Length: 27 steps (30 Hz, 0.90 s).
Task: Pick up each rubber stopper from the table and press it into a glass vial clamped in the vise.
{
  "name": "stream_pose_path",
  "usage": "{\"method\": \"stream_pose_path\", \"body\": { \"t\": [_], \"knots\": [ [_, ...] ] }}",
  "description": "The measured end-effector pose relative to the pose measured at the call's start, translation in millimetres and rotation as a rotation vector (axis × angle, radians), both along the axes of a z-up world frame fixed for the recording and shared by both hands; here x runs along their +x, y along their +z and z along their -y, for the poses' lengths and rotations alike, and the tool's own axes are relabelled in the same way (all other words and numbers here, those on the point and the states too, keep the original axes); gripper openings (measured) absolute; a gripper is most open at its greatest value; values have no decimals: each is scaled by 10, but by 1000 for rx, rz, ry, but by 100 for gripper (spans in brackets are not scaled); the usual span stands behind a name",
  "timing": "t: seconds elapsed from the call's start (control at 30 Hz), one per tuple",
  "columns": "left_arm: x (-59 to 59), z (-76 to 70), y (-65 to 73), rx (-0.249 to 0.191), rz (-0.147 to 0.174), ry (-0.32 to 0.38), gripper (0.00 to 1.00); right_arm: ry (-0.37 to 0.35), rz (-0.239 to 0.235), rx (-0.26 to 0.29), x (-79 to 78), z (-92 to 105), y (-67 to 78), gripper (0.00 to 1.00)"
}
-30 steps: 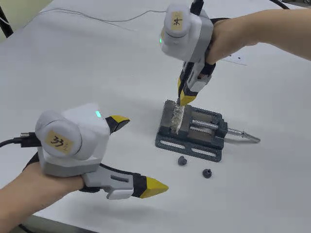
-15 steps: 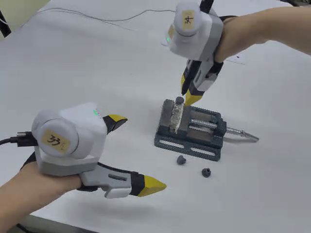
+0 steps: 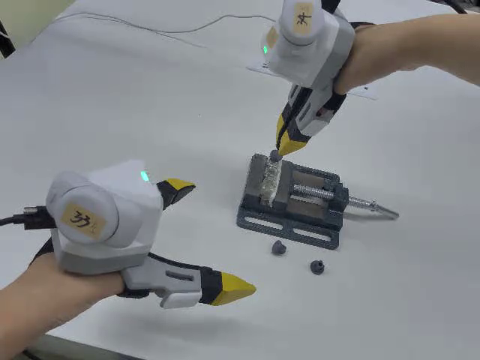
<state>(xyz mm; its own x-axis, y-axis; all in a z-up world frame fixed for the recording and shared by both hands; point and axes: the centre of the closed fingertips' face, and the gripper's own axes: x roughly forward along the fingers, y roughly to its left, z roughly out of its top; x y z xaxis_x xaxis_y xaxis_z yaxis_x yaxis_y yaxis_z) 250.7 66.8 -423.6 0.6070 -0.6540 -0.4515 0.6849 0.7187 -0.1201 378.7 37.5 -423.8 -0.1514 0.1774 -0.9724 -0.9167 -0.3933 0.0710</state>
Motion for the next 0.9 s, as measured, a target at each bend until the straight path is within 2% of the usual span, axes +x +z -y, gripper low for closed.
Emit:
{"method": "stream_pose_path", "body": {
  "t": [0.13,0.33,0.67,0.73,0.9],
  "knots": [
    [-8,-7,-11,1,-4,0,96,-6,3,3,27,-12,-28,0],
    [-9,-17,-31,0,-10,2,96,-16,-1,8,-13,-32,-38,0],
    [3,0,-32,-9,-12,4,96,-68,5,-22,-68,-27,-26,0],
    [9,-1,-31,-12,-11,6,96,-39,19,-28,-50,-39,-39,0],
    [13,-8,-46,-14,-17,11,96,-54,32,-36,-67,-51,-19,0]
  ]
}}
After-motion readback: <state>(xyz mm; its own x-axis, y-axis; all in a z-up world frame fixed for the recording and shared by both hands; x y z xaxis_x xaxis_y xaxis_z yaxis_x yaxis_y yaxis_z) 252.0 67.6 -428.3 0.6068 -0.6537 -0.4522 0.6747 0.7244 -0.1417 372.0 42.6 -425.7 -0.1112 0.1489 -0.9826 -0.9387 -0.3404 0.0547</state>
